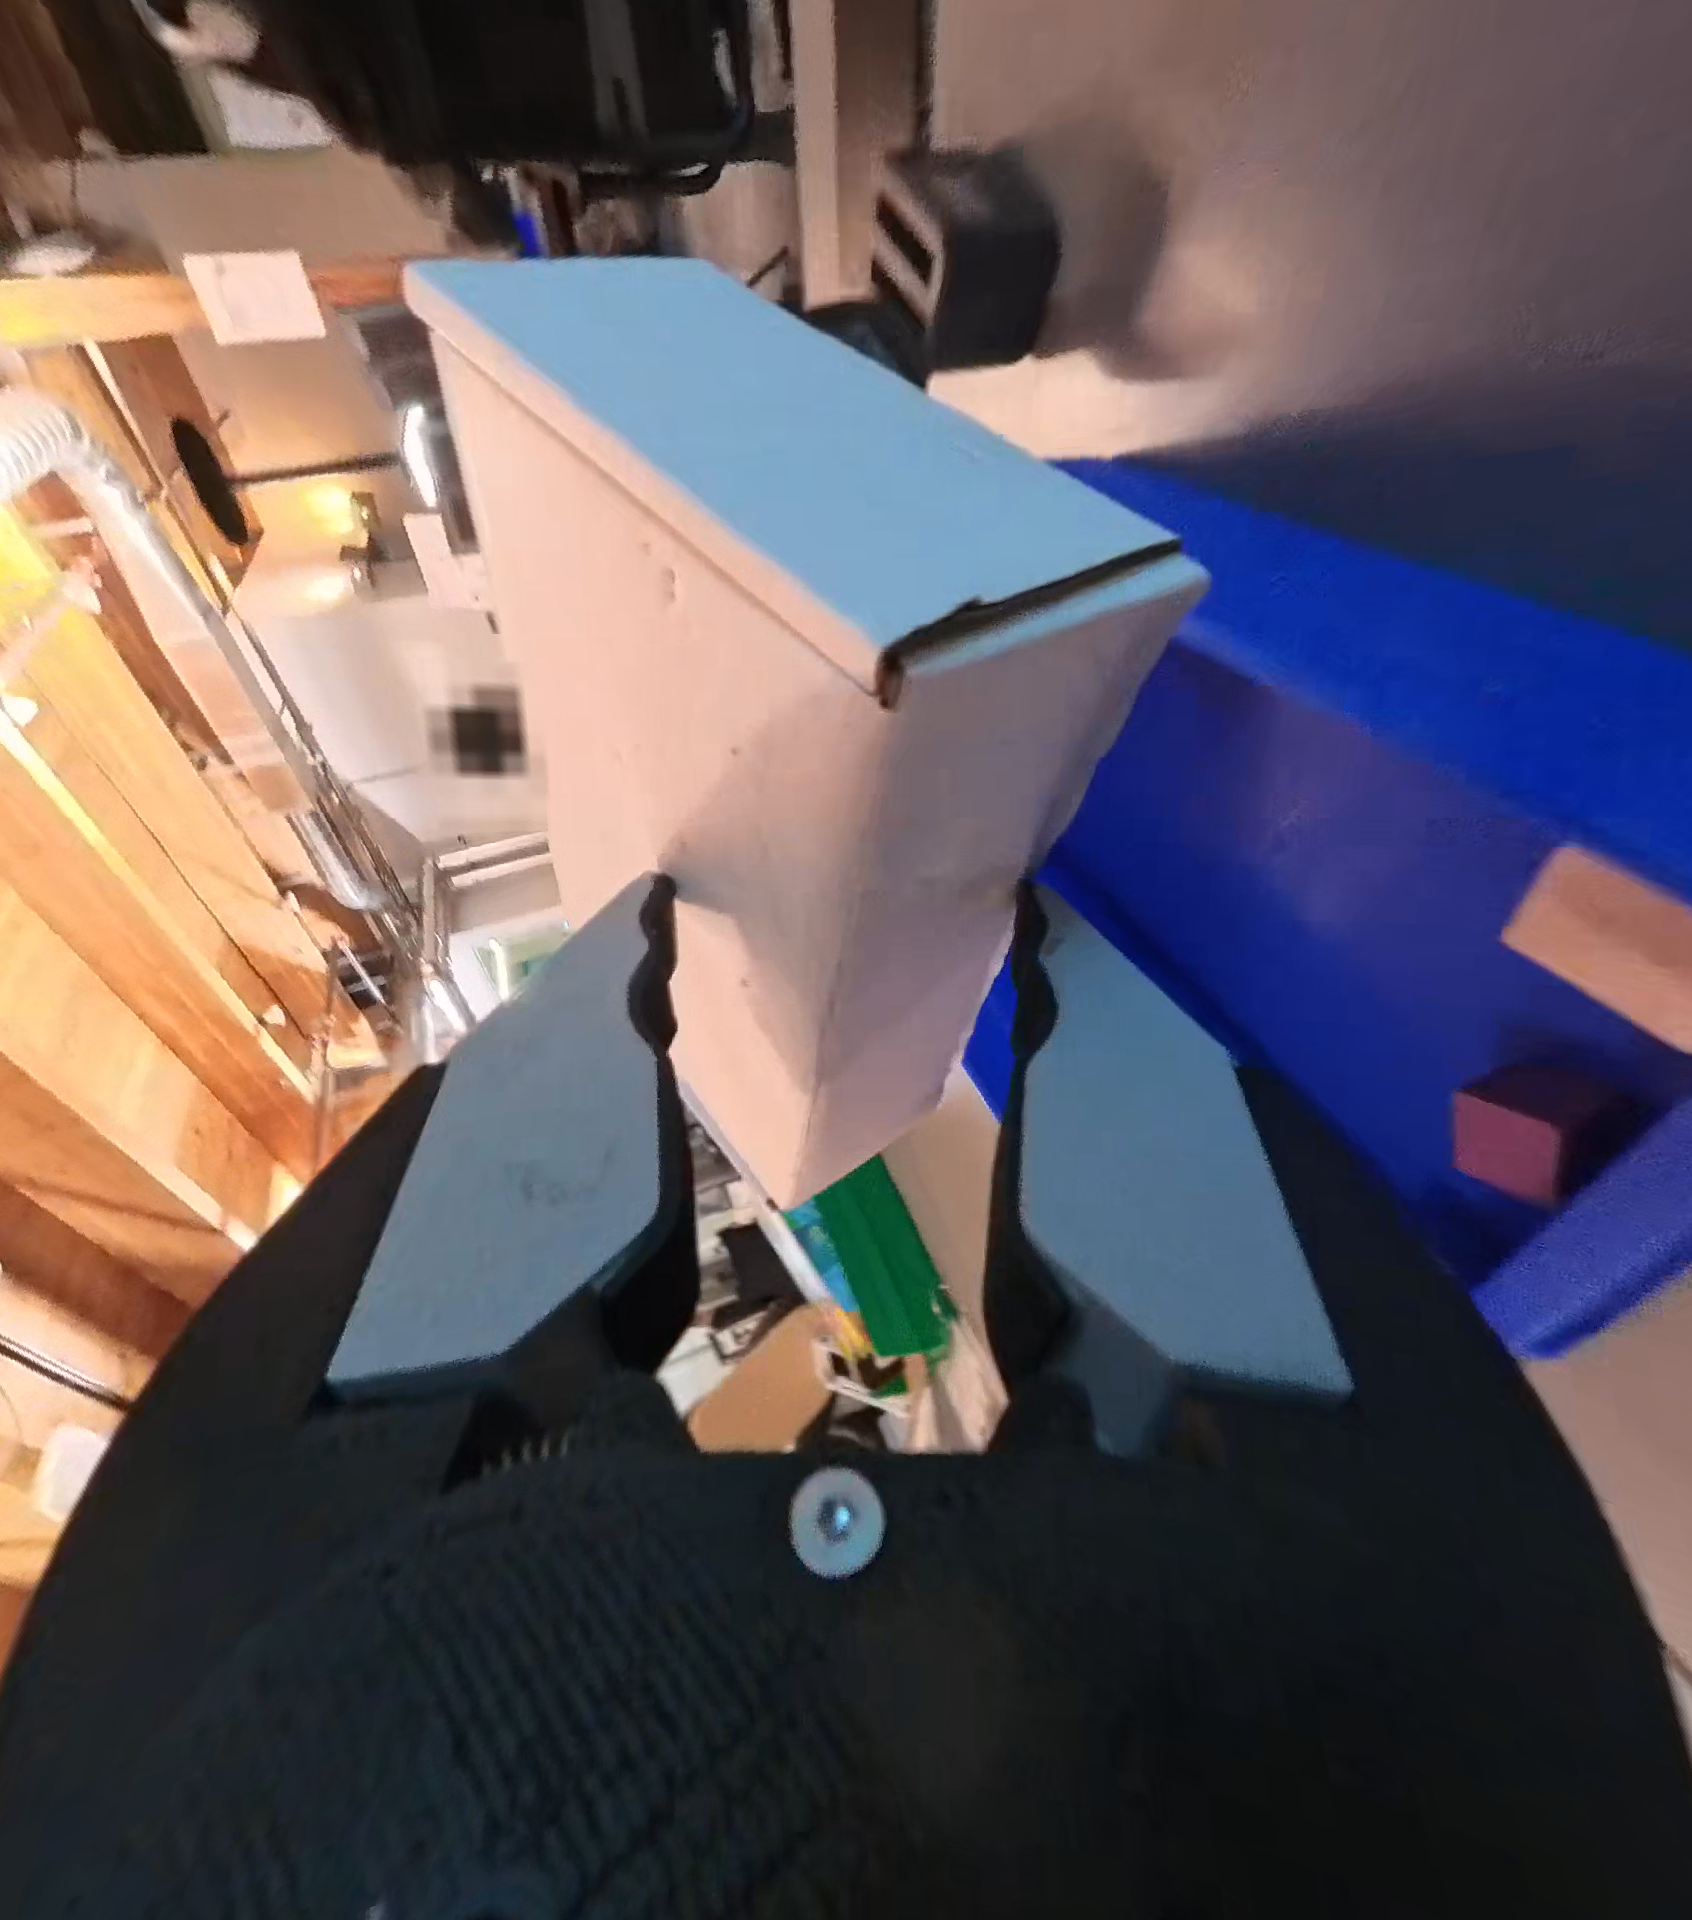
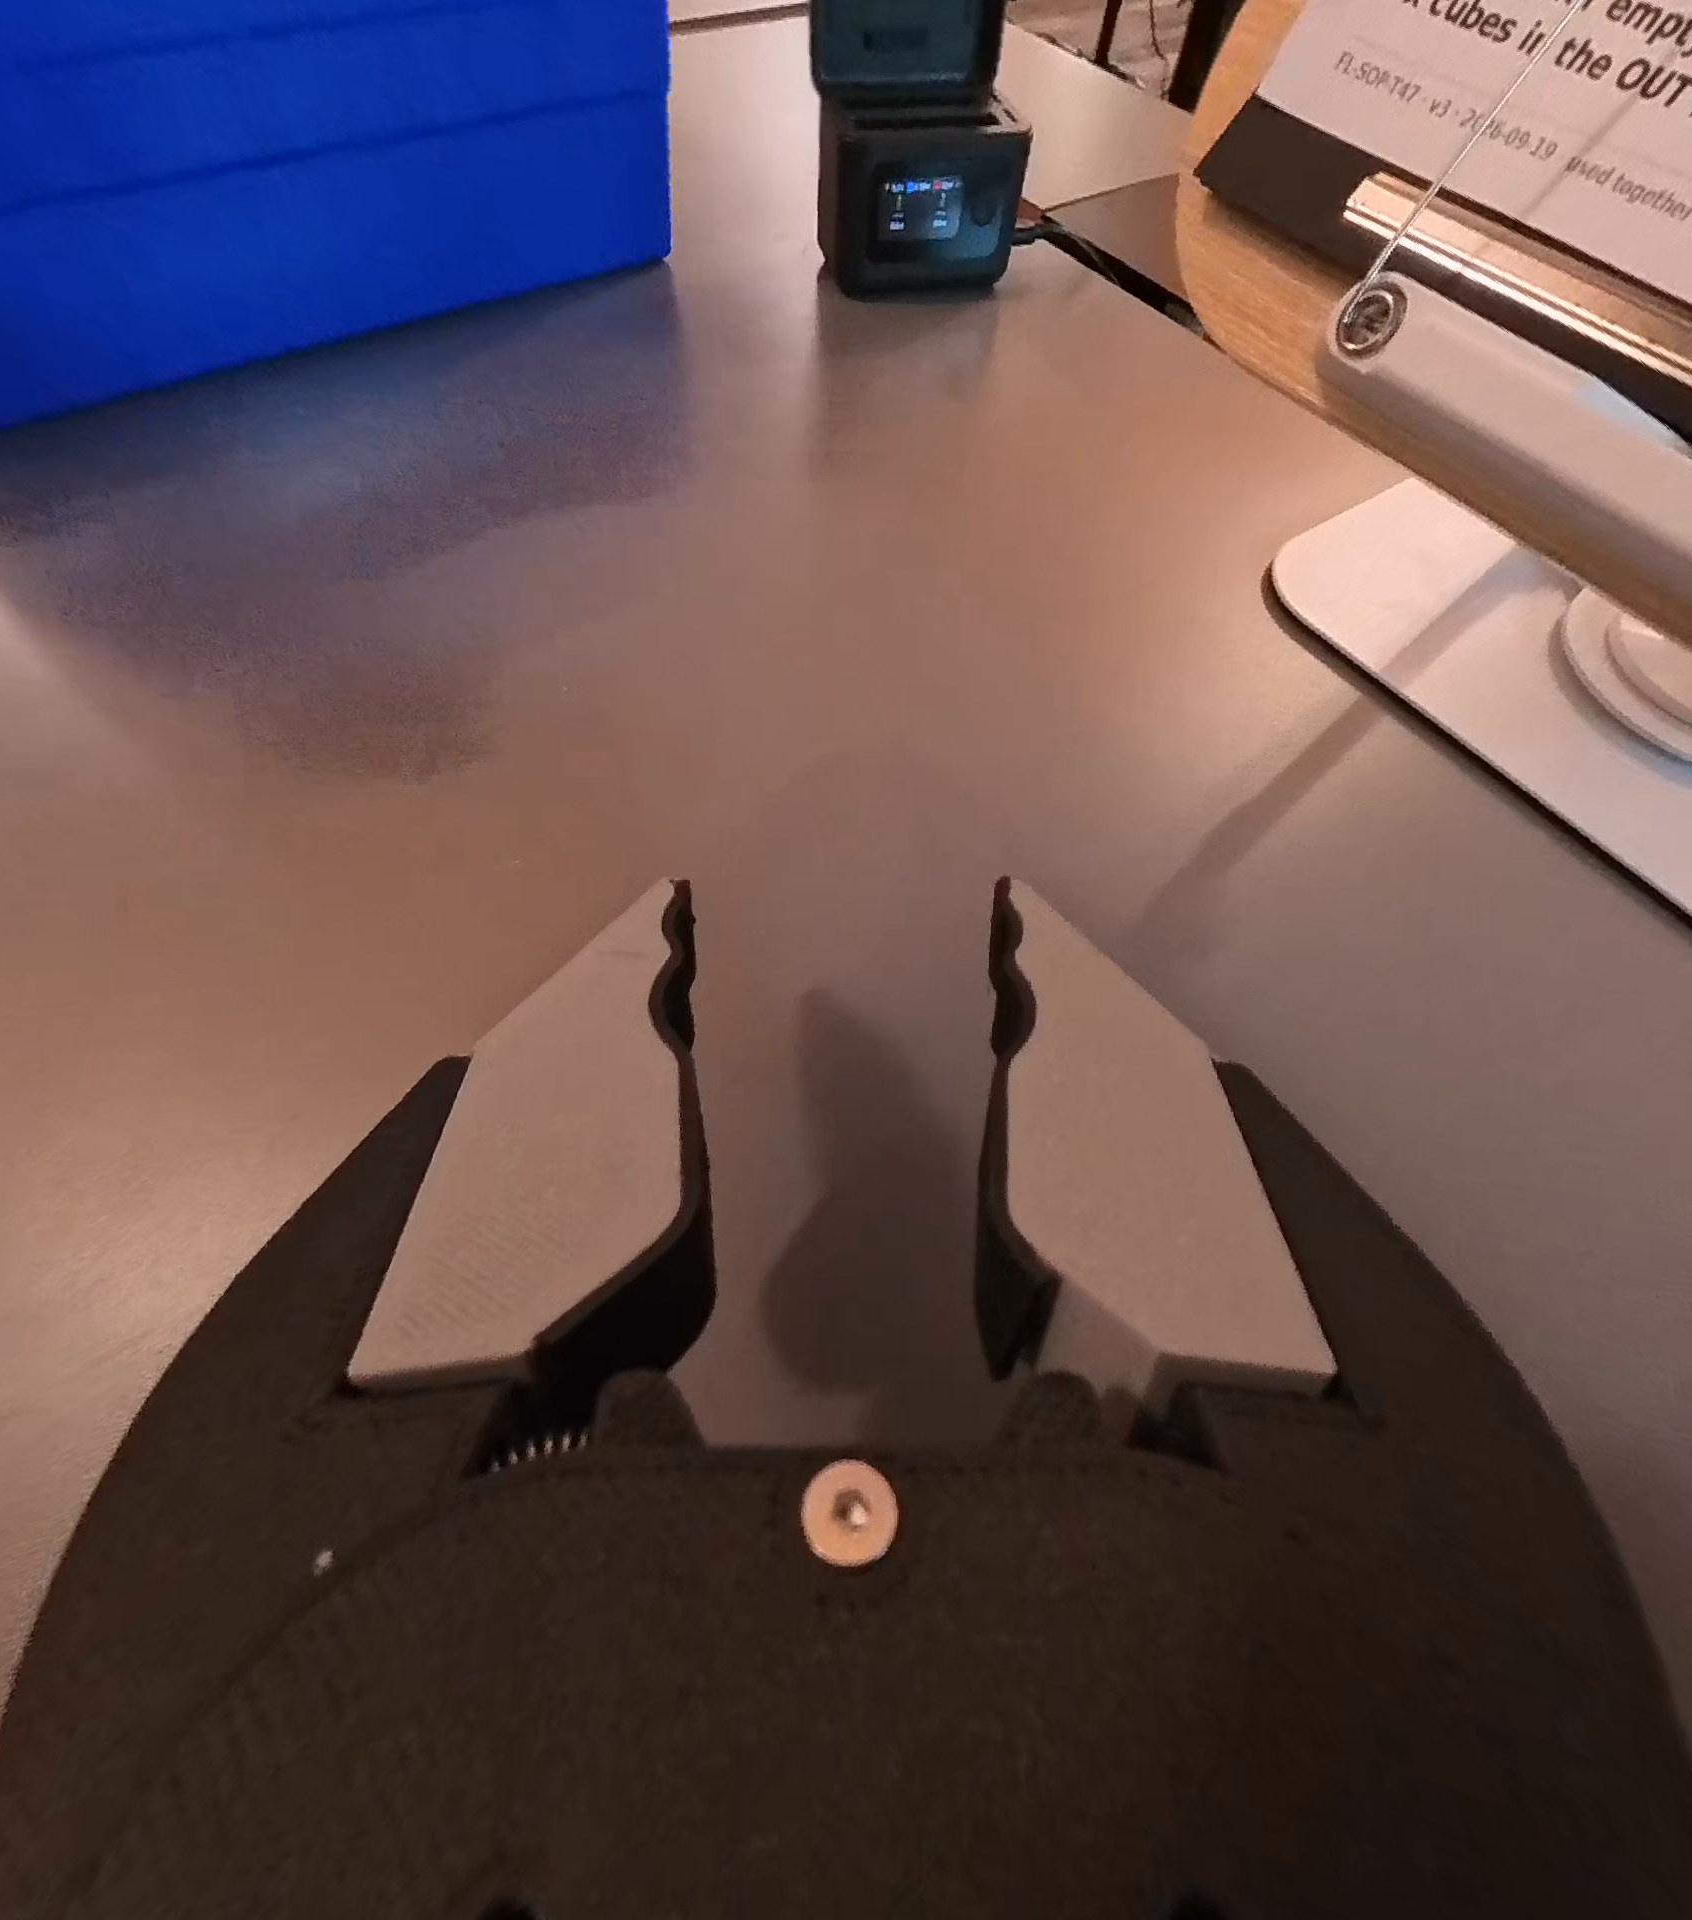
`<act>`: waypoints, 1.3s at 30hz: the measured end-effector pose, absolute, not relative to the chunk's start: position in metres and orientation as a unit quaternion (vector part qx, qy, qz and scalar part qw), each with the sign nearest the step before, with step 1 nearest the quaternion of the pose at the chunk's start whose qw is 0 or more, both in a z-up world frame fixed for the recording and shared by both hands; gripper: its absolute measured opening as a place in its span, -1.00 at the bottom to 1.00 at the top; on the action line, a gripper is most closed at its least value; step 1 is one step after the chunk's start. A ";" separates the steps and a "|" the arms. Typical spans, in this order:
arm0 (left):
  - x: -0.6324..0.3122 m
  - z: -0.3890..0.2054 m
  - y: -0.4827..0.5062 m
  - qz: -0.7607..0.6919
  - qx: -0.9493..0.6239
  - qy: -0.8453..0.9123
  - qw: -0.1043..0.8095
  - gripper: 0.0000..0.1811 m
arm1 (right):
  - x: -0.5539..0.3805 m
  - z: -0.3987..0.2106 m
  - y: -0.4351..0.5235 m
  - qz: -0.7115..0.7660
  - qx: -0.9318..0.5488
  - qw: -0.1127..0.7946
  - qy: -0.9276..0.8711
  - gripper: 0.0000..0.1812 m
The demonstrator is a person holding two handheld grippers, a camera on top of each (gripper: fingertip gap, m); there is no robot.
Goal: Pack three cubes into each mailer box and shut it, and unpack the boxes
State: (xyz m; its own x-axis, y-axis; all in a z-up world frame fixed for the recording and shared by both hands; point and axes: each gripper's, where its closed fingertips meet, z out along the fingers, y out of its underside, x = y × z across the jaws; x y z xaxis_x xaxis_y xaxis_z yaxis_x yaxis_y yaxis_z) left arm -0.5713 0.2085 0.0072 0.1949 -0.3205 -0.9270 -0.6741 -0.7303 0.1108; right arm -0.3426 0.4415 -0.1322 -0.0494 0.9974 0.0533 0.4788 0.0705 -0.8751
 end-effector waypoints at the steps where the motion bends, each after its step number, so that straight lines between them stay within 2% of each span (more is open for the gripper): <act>1: -0.556 0.008 0.213 0.539 -0.752 0.350 0.148 -0.28 | -0.342 -0.131 0.441 0.352 -0.581 0.371 -0.633 -0.39; 6: -0.477 -0.012 0.236 0.474 -0.750 0.451 0.092 -0.29 | -0.342 -0.129 0.442 0.349 -0.577 0.384 -0.630 -0.40; 10: -0.425 -0.060 0.241 0.382 -0.762 0.522 0.032 -0.31 | -0.341 -0.128 0.442 0.351 -0.577 0.388 -0.628 -0.40; 12: -0.404 -0.085 0.249 0.350 -0.761 0.545 0.029 -0.34 | -0.341 -0.127 0.442 0.351 -0.577 0.389 -0.627 -0.40; 14: -0.385 -0.109 0.263 0.336 -0.764 0.549 0.048 -0.37 | -0.341 -0.127 0.442 0.350 -0.577 0.389 -0.627 -0.40; 16: -0.368 -0.129 0.276 0.332 -0.765 0.546 0.080 -0.77 | -0.341 -0.128 0.443 0.349 -0.577 0.389 -0.628 -0.40; 17: -0.364 -0.129 0.288 0.358 -0.759 0.533 0.111 -0.76 | -0.341 -0.128 0.443 0.347 -0.577 0.390 -0.629 -0.40; 19: -0.355 -0.134 0.291 0.357 -0.768 0.518 0.125 -0.60 | -0.341 -0.129 0.444 0.343 -0.577 0.390 -0.630 -0.40; 23: -0.344 -0.111 0.295 0.308 -0.814 0.445 0.214 -0.69 | -0.339 -0.129 0.453 0.320 -0.585 0.400 -0.629 -0.40; 28: -0.420 -0.088 0.280 0.316 -0.885 0.224 0.260 -0.65 | -0.324 -0.108 0.468 0.286 -0.590 0.426 -0.623 -0.42; 34: -0.455 -0.121 0.262 0.193 -0.928 0.020 0.317 -0.65 | -0.303 -0.097 0.403 0.334 -0.457 0.358 -0.742 -0.62; 37: -0.467 -0.122 0.256 0.177 -0.930 -0.014 0.323 -0.66 | -0.276 -0.106 0.359 0.395 -0.381 0.249 -0.798 -0.78; 38: -0.469 -0.120 0.256 0.176 -0.929 -0.023 0.324 -0.78 | -0.266 -0.110 0.345 0.412 -0.355 0.211 -0.812 -0.84; 39: -0.471 -0.119 0.258 0.182 -0.928 -0.025 0.324 -1.00 | -0.260 -0.114 0.334 0.418 -0.336 0.185 -0.824 -0.86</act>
